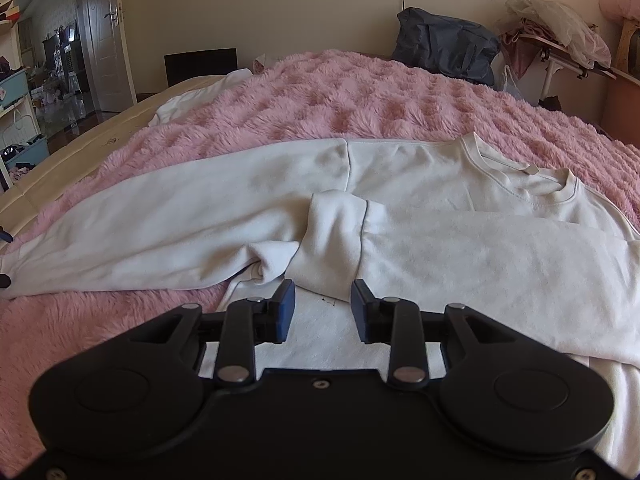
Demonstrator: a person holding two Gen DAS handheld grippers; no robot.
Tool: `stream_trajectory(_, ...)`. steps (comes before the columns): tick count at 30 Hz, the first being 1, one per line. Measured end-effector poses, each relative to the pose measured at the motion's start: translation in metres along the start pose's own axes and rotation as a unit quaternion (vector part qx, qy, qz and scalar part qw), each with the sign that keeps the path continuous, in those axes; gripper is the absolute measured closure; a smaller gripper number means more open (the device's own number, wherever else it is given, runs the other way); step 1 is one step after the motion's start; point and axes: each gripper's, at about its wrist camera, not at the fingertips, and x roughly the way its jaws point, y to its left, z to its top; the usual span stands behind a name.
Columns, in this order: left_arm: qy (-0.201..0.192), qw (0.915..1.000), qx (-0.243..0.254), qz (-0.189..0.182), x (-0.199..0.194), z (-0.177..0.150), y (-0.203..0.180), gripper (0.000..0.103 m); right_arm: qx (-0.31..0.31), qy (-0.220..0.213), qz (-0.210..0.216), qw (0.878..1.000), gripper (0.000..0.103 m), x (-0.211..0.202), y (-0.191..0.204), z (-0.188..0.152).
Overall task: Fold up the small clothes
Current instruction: 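Grasp the other cuff with the left gripper and fold it across the body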
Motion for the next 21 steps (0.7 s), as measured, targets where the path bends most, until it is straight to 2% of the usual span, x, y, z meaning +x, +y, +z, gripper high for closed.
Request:
stream_trajectory(2,-0.014,0.9999,-0.004,0.001,0.002,0.000,0.000,0.058,-0.003,0.000,-0.002,1.000,0.069,0.000,0.000,0.000)
stream_trajectory(3,-0.021,0.9998,-0.006,-0.002,0.002,0.000,0.000,0.063,-0.002,0.000,-0.002,1.000,0.067,0.000,0.000,0.000)
stream_trajectory(5,-0.032,0.9993,0.002,-0.017,0.001,-0.001,-0.002,0.067,-0.001,0.000,-0.003,1.000,0.066,0.000,0.000,0.000)
stream_trajectory(7,-0.038,0.9986,0.010,-0.037,-0.003,-0.001,-0.003,0.094,-0.002,-0.002,-0.004,1.000,0.065,0.000,-0.001,0.000)
stream_trajectory(10,-0.057,0.9970,0.022,-0.049,-0.010,-0.002,-0.007,0.096,-0.008,-0.001,-0.009,1.000,0.065,0.004,0.001,-0.001)
stream_trajectory(15,-0.086,0.9889,0.050,-0.110,-0.030,0.003,-0.032,0.096,-0.005,0.019,-0.013,1.000,0.065,0.016,0.000,-0.008)
stream_trajectory(21,-0.103,0.9693,0.081,-0.208,-0.055,0.007,-0.097,0.097,0.006,0.018,-0.011,1.000,0.065,0.007,-0.009,-0.014)
